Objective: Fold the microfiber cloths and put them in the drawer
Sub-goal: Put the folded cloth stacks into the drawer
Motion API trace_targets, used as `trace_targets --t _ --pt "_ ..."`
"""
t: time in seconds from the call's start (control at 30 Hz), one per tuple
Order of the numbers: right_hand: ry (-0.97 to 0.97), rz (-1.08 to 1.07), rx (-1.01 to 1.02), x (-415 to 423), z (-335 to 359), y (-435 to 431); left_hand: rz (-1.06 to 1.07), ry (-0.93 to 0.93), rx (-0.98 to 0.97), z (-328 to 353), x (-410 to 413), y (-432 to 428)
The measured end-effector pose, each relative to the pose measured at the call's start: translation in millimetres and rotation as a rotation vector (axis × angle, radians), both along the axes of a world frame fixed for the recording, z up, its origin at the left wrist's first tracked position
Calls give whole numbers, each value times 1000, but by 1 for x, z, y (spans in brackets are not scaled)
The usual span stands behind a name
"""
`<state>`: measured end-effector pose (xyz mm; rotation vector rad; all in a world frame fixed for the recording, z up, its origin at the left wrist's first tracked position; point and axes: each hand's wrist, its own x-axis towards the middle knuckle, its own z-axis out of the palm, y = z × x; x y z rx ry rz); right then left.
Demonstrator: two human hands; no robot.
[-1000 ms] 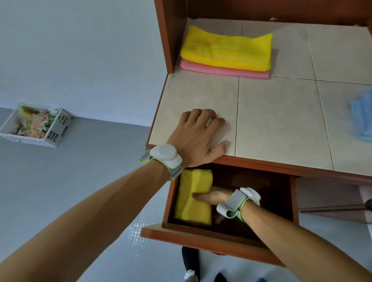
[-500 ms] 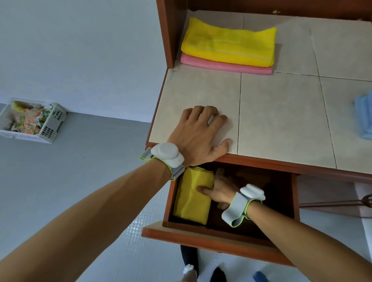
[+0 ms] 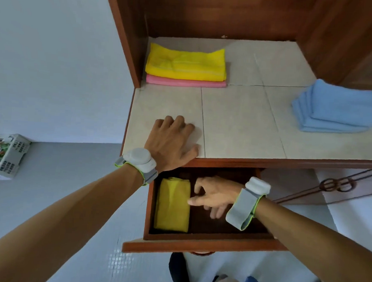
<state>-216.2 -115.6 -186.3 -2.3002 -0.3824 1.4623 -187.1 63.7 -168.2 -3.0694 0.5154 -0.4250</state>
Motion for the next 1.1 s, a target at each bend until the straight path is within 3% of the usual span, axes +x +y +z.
trace_targets --t 0.1,0.17,0.23,0.3,0.4,0.53,0.67,0.87,1.1 --pt "60 -60 52 13 52 -38 39 30 4 19 18 -13" --pt "-22 -86 89 27 90 -64 34 80 -169 29 34 -34" --pt "-168 -156 146 43 121 -91 12 191 -435 37 46 -63" --pt "-461 -206 143 64 139 -124 20 369 -657 44 53 -101" --pt "-957 -119 -111 100 138 -176 28 606 -888 49 62 -149" --pt "-1085 4 -428 129 106 -235 126 906 -1261 47 75 -206" --pt "-1236 74 -419 143 77 -256 190 1054 -1403 44 82 -237" --pt "-1284 293 -296 154 67 -271 270 1116 -1560 43 82 -259" --pt "-1322 77 -220 142 70 -241 331 913 -1691 40 74 -268"
